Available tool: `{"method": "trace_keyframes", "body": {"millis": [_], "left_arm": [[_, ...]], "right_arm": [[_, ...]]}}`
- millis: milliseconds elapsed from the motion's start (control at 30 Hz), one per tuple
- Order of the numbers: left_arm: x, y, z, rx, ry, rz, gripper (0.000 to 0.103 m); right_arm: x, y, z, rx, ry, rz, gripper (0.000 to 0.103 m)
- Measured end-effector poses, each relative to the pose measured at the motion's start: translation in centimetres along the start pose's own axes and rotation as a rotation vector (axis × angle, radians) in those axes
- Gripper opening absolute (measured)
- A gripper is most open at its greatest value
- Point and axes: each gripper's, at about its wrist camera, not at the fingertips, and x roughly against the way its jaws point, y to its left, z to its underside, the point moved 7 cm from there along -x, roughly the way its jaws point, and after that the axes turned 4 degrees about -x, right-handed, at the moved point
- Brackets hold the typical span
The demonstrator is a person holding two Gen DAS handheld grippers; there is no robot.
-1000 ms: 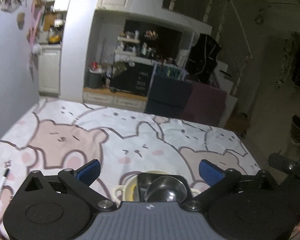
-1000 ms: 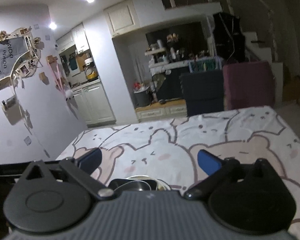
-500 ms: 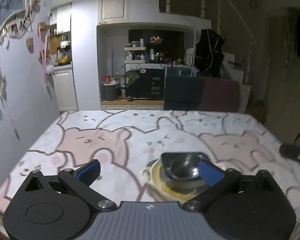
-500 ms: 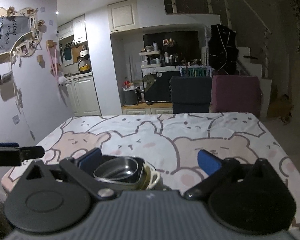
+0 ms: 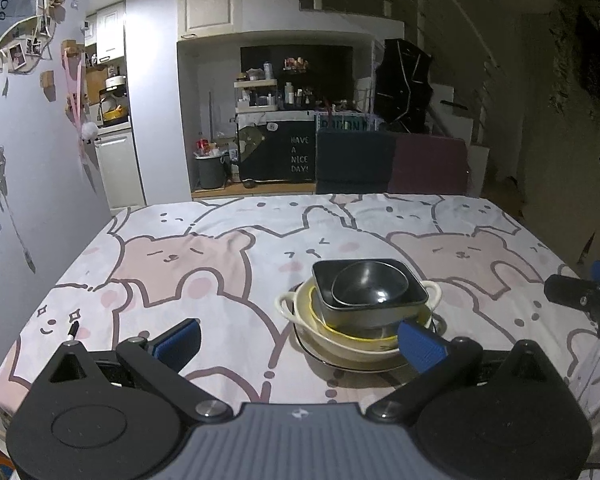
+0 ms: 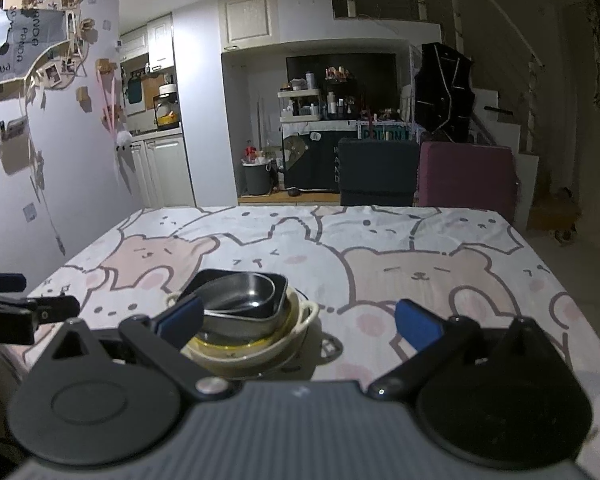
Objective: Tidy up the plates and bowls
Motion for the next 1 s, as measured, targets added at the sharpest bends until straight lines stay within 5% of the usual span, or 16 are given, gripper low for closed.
{"method": "trace_keyframes", "body": {"millis": [1000], "left_arm": [[0.0,-0.3,0.7,-0.014,0.002,0.022,0.103]], "right_arm": [[0.2,-0.2,1.2,0.003,0.000,0.031,0.103]]}}
